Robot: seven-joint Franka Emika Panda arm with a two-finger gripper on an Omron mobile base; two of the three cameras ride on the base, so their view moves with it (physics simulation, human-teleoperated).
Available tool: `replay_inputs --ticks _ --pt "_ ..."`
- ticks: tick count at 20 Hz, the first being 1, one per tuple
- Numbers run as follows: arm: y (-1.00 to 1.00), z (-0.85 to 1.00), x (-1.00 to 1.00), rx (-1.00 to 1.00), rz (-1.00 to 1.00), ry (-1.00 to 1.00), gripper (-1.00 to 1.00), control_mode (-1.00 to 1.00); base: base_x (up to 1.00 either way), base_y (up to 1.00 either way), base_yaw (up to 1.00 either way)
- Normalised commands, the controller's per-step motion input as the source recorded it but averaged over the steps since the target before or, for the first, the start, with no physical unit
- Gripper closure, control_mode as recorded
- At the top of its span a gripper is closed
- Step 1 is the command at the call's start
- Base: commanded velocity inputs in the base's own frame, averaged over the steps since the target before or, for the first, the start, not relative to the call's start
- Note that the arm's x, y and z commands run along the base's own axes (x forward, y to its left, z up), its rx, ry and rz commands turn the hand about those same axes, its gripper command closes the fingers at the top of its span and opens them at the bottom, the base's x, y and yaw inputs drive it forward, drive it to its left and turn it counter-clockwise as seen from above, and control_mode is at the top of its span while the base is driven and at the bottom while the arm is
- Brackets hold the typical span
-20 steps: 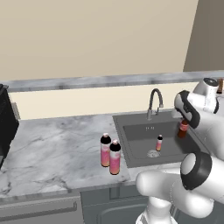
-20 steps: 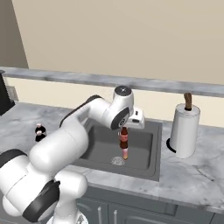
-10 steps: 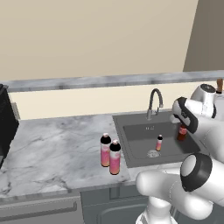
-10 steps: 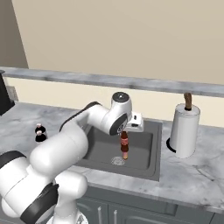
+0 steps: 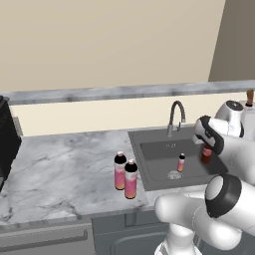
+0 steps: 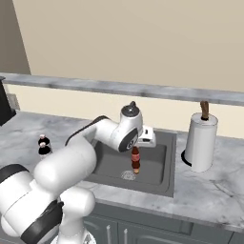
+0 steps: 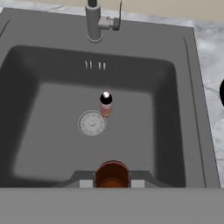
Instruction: Place the large bottle from the dining counter next to the other large bottle outside the sink, and place the small bottle from the dining counter next to the other small bottle inside the sink.
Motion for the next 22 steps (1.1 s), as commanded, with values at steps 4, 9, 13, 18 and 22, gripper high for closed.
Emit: replay_inputs --ticks 4,9,13,18,22 --pt "0.0 -0.22 0.0 0.0 0.01 0.0 1.0 -1.0 0.0 0.0 0.0" --pt "0.0 -0.21 0.0 0.0 0.01 0.0 1.0 -1.0 0.0 0.0 0.0" --pt "0.0 -0.19 0.0 0.0 0.0 0.0 1.0 -1.0 0.0 0.0 0.0" --pt "0.0 -0.2 0.0 0.0 0.0 0.0 1.0 -1.0 0.0 0.0 0.0" --pt "0.0 -0.23 0.0 0.0 0.0 0.0 1.0 -1.0 0.0 0.0 0.0"
